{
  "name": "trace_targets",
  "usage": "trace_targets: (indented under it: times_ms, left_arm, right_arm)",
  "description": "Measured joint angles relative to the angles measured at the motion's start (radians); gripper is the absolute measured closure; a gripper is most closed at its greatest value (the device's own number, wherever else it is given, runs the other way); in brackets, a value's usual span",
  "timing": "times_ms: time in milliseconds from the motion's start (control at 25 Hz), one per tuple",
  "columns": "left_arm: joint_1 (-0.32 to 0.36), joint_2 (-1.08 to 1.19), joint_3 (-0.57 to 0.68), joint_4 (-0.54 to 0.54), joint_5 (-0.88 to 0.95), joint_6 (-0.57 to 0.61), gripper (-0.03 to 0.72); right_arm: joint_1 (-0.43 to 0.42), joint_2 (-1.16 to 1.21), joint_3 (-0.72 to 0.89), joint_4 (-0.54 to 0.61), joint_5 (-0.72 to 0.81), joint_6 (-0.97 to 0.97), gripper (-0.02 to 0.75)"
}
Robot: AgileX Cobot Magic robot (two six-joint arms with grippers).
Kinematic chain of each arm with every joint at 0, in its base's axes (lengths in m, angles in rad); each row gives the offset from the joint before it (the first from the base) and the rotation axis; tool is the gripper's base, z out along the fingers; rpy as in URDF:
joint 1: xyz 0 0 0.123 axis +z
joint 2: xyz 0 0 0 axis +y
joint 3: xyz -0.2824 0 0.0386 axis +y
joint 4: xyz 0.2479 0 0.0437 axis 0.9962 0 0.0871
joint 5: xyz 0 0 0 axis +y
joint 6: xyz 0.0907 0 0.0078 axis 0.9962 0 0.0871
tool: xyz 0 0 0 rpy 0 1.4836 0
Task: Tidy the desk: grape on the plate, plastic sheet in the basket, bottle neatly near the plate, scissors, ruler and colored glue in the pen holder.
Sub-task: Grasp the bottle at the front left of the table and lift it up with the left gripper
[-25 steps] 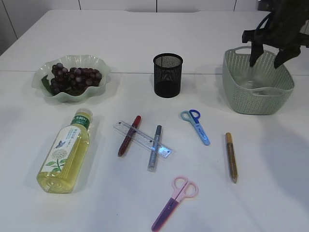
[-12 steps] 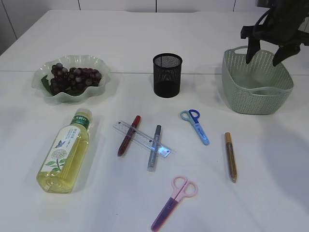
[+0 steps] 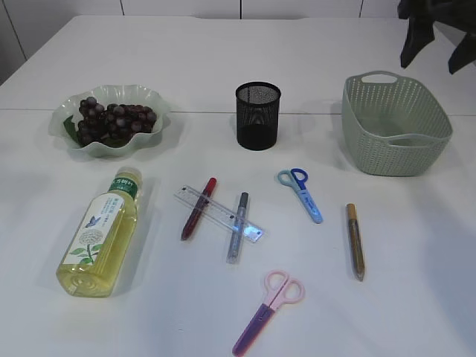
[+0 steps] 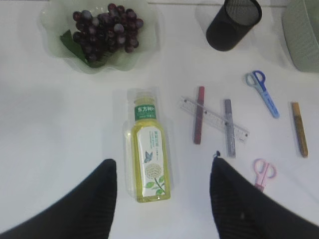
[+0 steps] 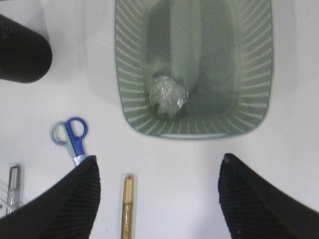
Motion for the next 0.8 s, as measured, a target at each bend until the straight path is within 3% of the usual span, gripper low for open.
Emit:
trace_targets:
  times_ms: [320,560,800]
  left_arm:
    - [-0.176,0.038,0.067,0.067,0.000,-0.079,0.239]
    - [-0.193,0.215,0.067,0.082,-0.006,-0.104,0.117]
    - [-0.193,0.416,0.067,0.131,-0.021,-0.157,0.091]
  right_arm:
    - [0.000,-0.323,0.320,0.004,0.000,-0.006,0.163]
    - [0.000,-0.516,0.475,0.032,0.003,-0.010,0.163]
    - [0.000,-0.624,0.525,0.083,0.007,-0.012,0.163]
